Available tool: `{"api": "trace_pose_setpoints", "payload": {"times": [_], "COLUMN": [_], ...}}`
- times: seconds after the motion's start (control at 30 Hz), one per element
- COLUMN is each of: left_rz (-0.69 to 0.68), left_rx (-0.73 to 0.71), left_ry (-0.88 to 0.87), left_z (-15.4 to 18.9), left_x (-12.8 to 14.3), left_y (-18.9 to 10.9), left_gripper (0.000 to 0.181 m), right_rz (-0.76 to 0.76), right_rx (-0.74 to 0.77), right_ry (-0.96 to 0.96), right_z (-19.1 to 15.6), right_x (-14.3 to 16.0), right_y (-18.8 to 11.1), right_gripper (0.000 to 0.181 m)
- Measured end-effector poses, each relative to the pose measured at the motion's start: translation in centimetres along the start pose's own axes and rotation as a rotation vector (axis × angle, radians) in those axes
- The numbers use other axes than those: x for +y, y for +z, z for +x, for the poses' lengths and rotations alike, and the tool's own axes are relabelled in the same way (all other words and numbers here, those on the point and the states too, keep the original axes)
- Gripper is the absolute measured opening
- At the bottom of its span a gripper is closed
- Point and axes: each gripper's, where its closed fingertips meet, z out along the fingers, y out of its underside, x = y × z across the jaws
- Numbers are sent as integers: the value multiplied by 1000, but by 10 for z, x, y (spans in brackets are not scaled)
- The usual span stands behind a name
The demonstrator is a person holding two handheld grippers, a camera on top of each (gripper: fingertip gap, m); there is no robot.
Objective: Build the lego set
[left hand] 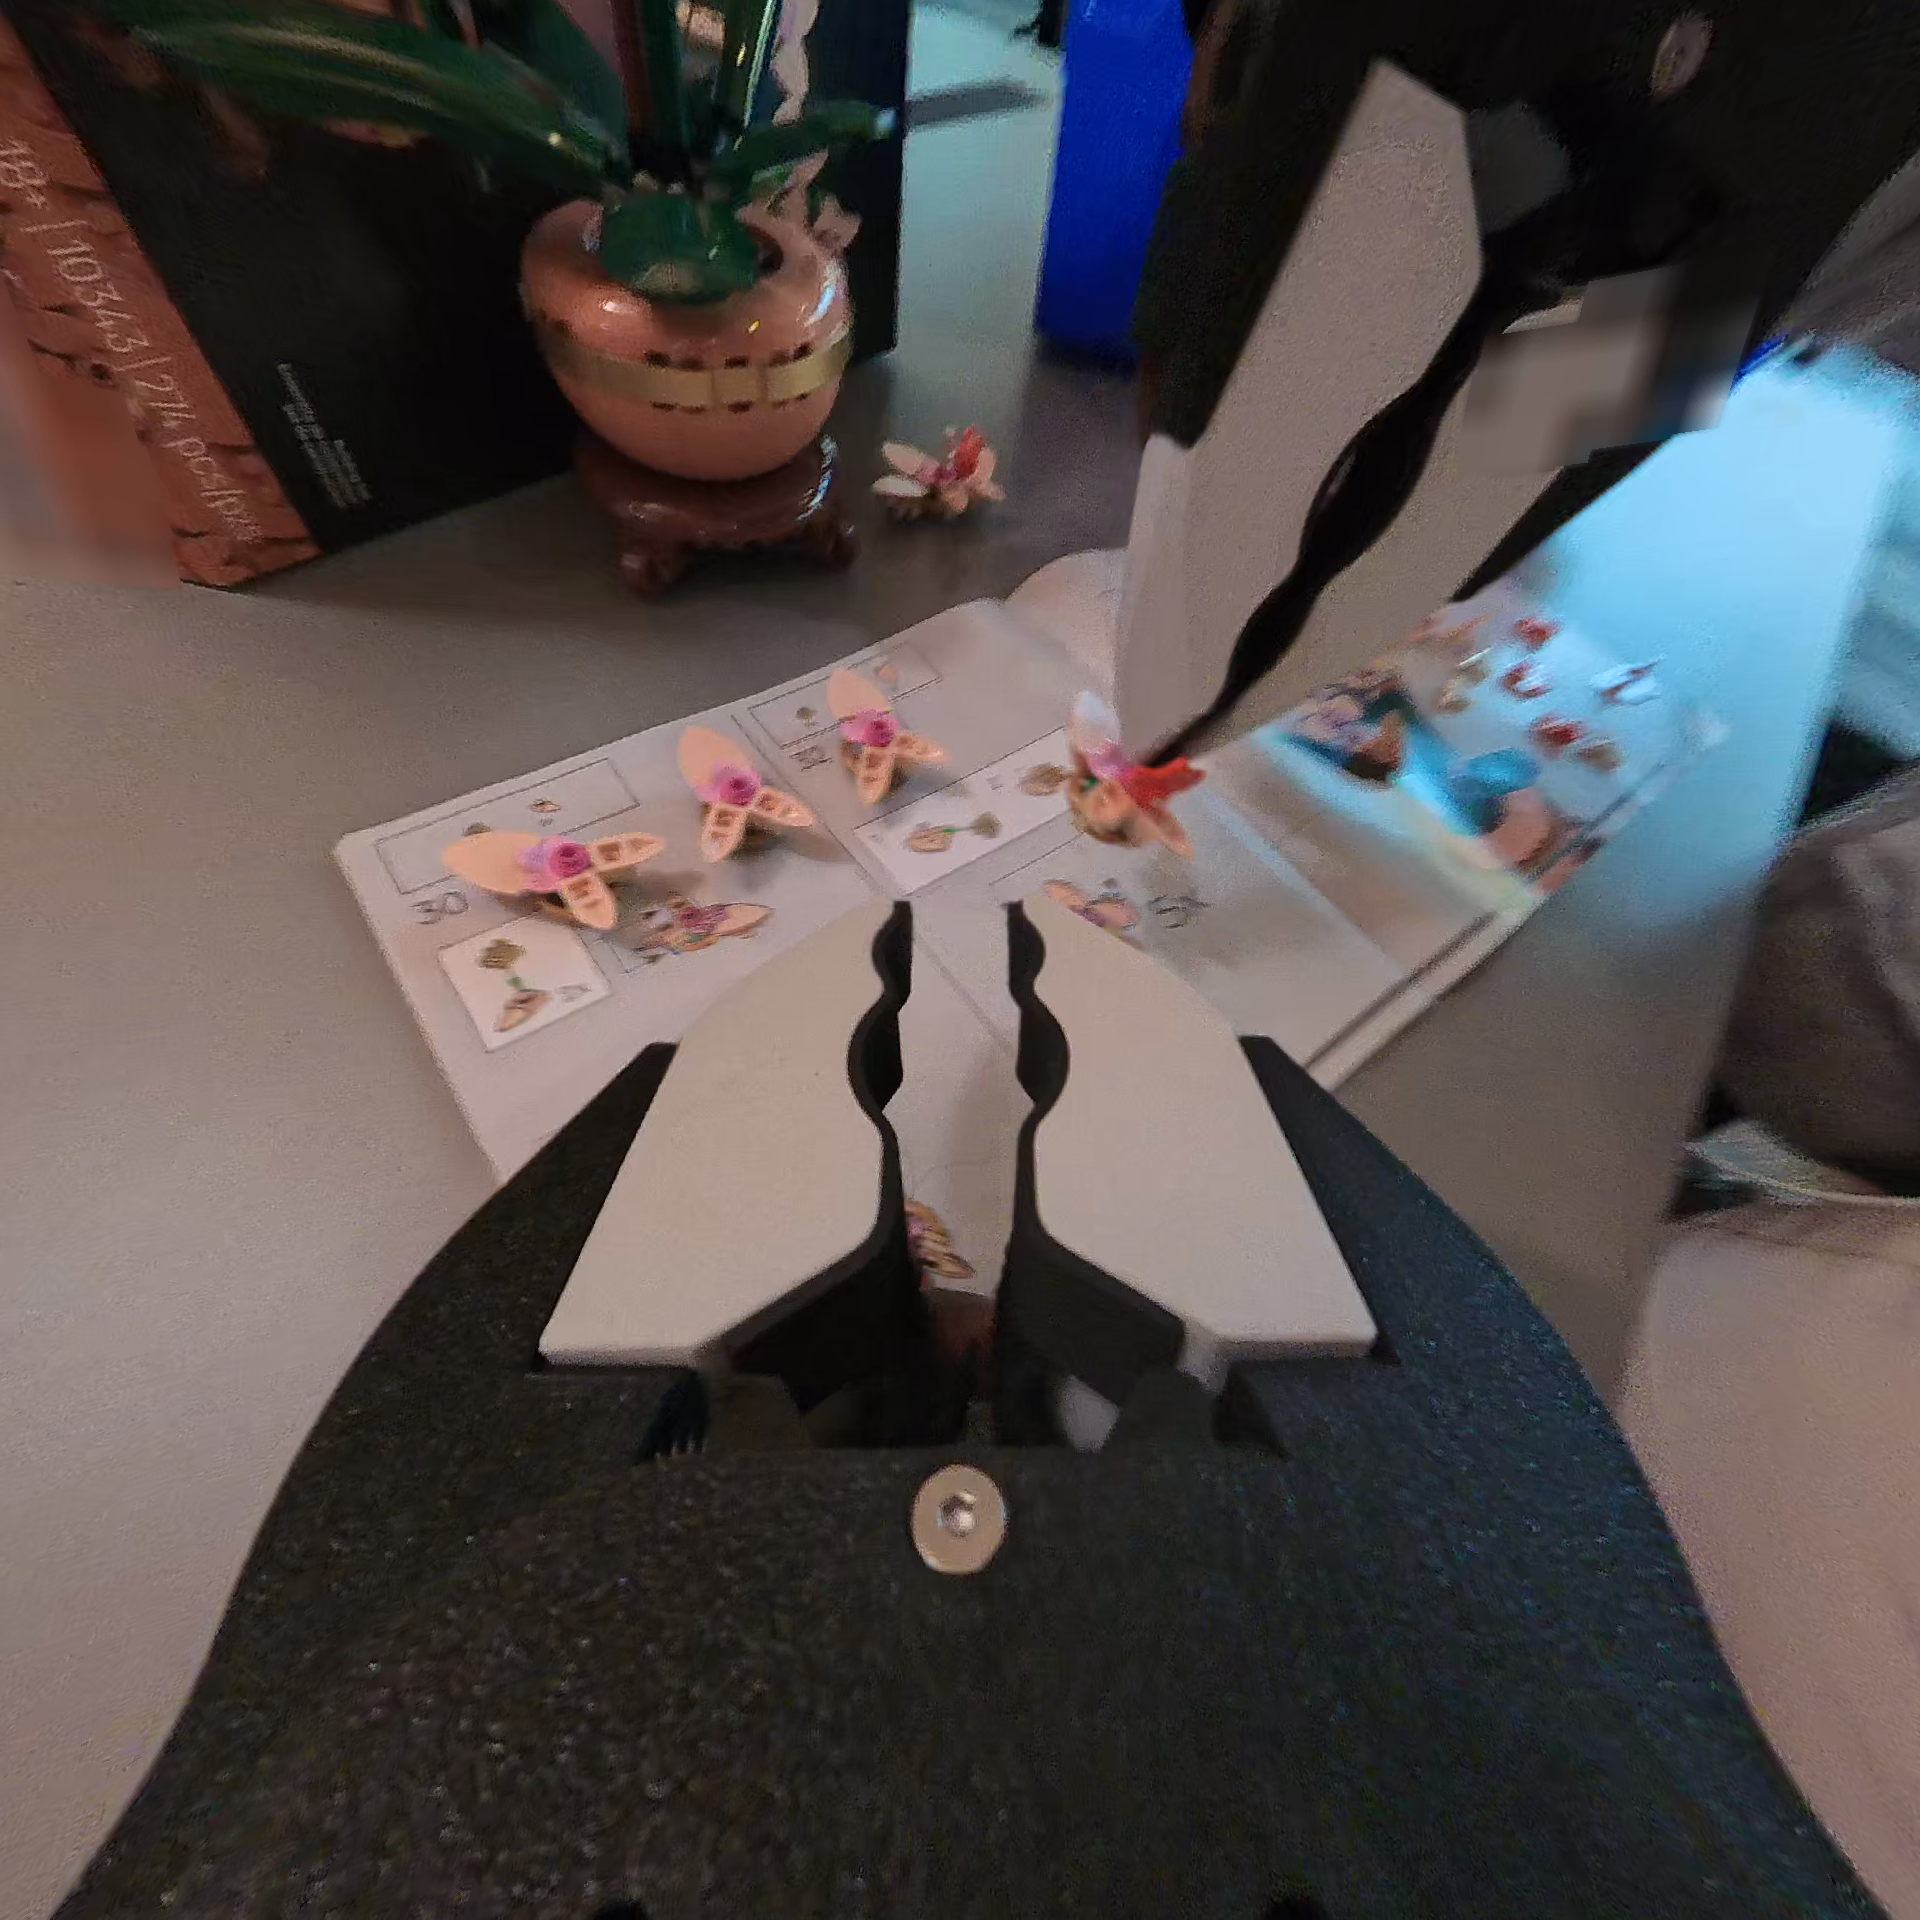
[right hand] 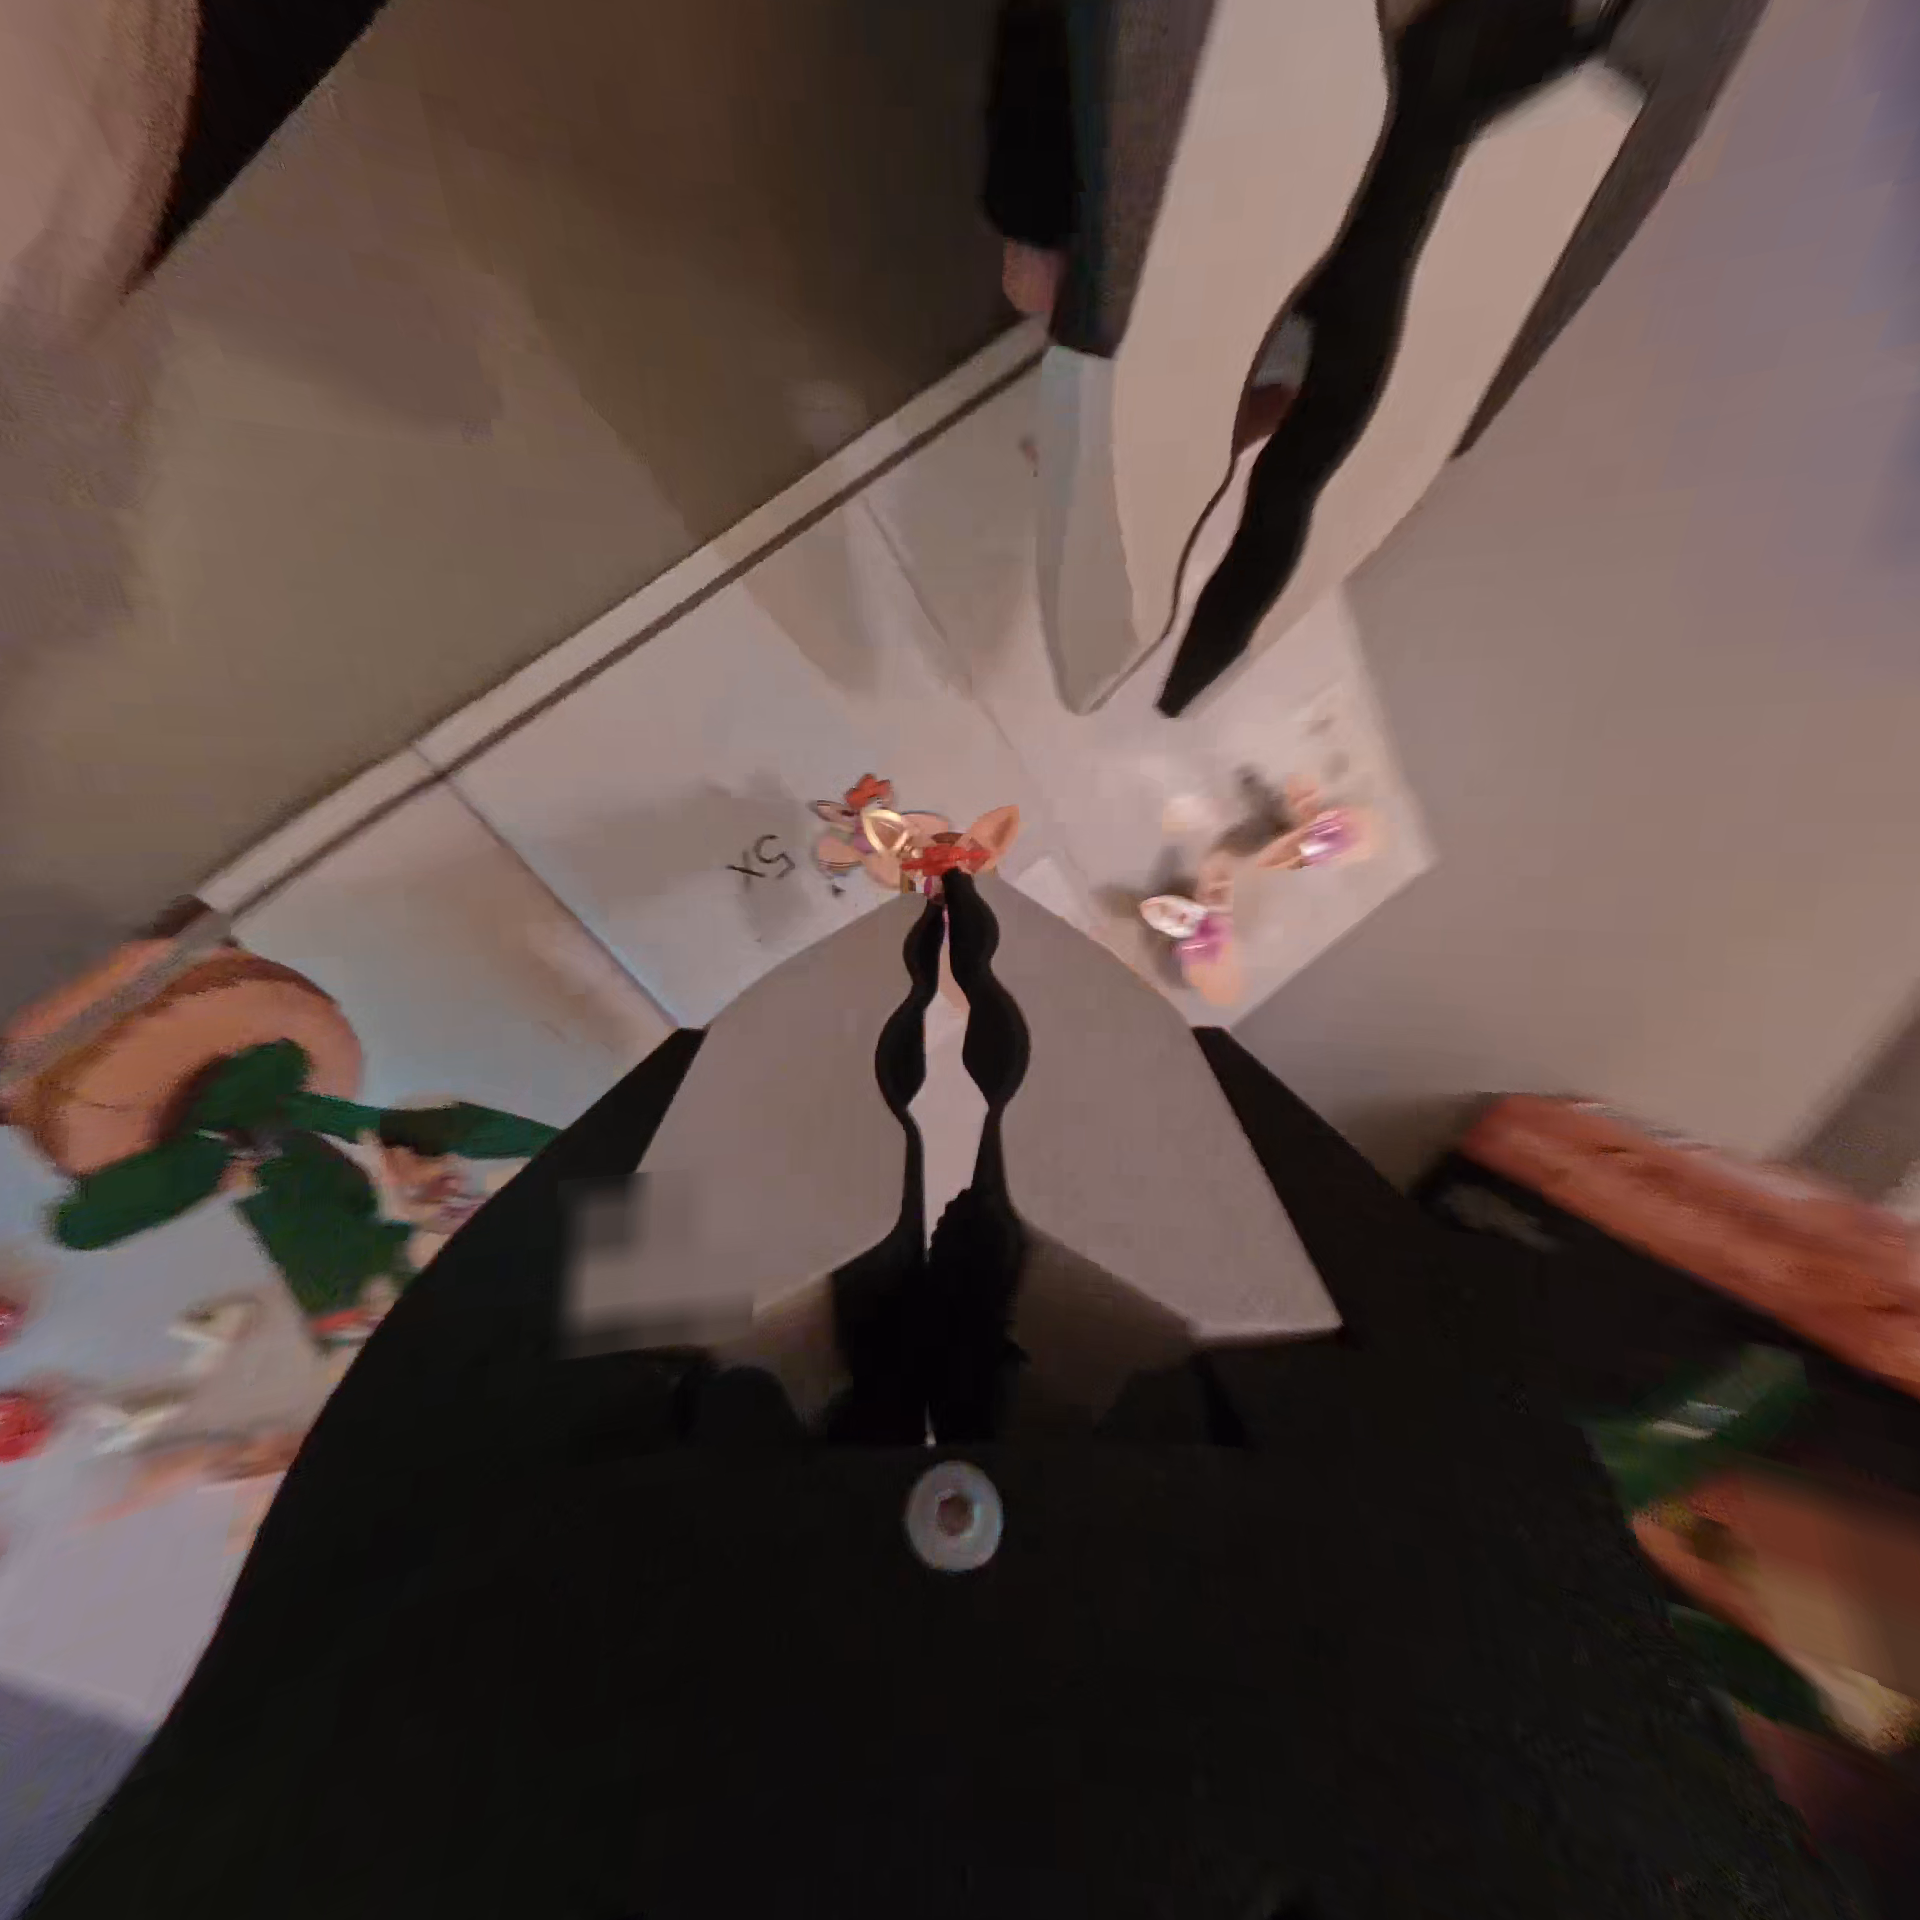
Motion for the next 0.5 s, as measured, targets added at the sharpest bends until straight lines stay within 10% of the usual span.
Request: {"api": "trace_pose_setpoints", "payload": {"times": [0.2,0.5], "left_rz": [213,348], "left_rx": [387,728], "left_ry": [-126,-224], "left_z": [49,58], "left_x": [-35,-66], "left_y": [-26,-58], "left_gripper": [30,20], "right_rz": [86,5], "right_rx": [453,708], "right_ry": [-454,-820], "right_z": [16,5], "right_x": [-33,-67], "right_y": [-51,-82], "right_gripper": [1,1]}}
